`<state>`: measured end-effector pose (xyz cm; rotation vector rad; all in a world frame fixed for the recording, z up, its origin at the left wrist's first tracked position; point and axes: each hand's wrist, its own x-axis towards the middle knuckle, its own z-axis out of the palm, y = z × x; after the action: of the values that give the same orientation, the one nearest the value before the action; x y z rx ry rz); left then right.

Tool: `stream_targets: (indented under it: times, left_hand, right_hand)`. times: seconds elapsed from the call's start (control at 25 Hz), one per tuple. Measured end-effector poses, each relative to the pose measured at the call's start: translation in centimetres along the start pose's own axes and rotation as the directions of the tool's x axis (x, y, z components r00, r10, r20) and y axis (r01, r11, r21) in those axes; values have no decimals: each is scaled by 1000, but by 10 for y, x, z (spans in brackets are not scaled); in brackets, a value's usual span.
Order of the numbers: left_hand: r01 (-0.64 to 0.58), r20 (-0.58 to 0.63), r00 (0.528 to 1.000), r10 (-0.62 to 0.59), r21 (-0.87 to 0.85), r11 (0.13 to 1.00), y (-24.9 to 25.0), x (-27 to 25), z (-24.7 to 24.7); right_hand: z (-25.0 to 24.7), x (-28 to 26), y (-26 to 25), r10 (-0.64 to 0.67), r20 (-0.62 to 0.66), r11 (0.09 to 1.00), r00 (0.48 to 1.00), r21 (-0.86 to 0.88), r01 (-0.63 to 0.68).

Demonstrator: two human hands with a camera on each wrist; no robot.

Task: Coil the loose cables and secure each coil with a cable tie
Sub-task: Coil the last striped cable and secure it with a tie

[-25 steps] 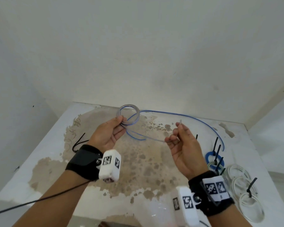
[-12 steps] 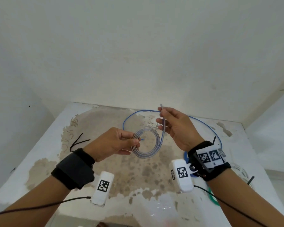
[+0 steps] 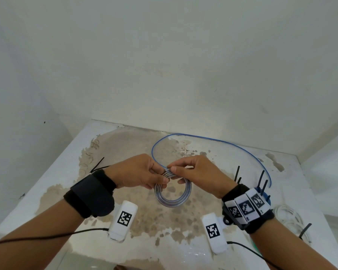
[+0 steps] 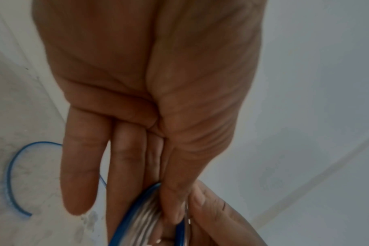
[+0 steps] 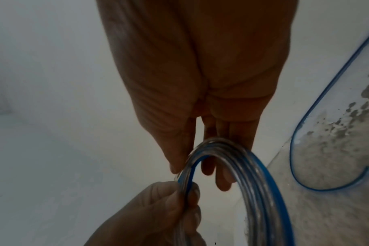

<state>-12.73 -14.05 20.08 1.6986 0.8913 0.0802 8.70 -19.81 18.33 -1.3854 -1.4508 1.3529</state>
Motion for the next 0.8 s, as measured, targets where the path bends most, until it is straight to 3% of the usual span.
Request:
stream_targets:
  times: [0.16, 0.36, 0.52, 0.6, 0.68, 0.8]
  left_hand:
    - [-68, -47, 996, 75, 133, 989, -9, 7, 1]
    - [-86, -65, 995, 82, -68, 994, -17, 17, 20]
    - [0, -182, 982, -46, -246, 969, -21, 34, 44]
    - [11, -269, 961, -70, -215, 977, -21, 41, 53]
    - [-21, -352, 936, -15, -96, 995, -22, 47, 61]
    - [-55, -381, 924, 17, -87, 995, -21, 53, 68]
  right_hand:
    - [0, -4, 11, -16, 28, 1000, 999, -22, 17]
    - [3, -6, 26, -45, -73, 999, 996, 15, 47]
    - [4, -5, 40, -19, -150, 997, 989, 73, 30]
    - [4, -5, 46, -17, -166, 996, 986, 83, 31]
    - [4, -7, 51, -26, -184, 996, 983, 76, 40]
    - [0, -9, 56, 32, -153, 985, 988, 171, -5]
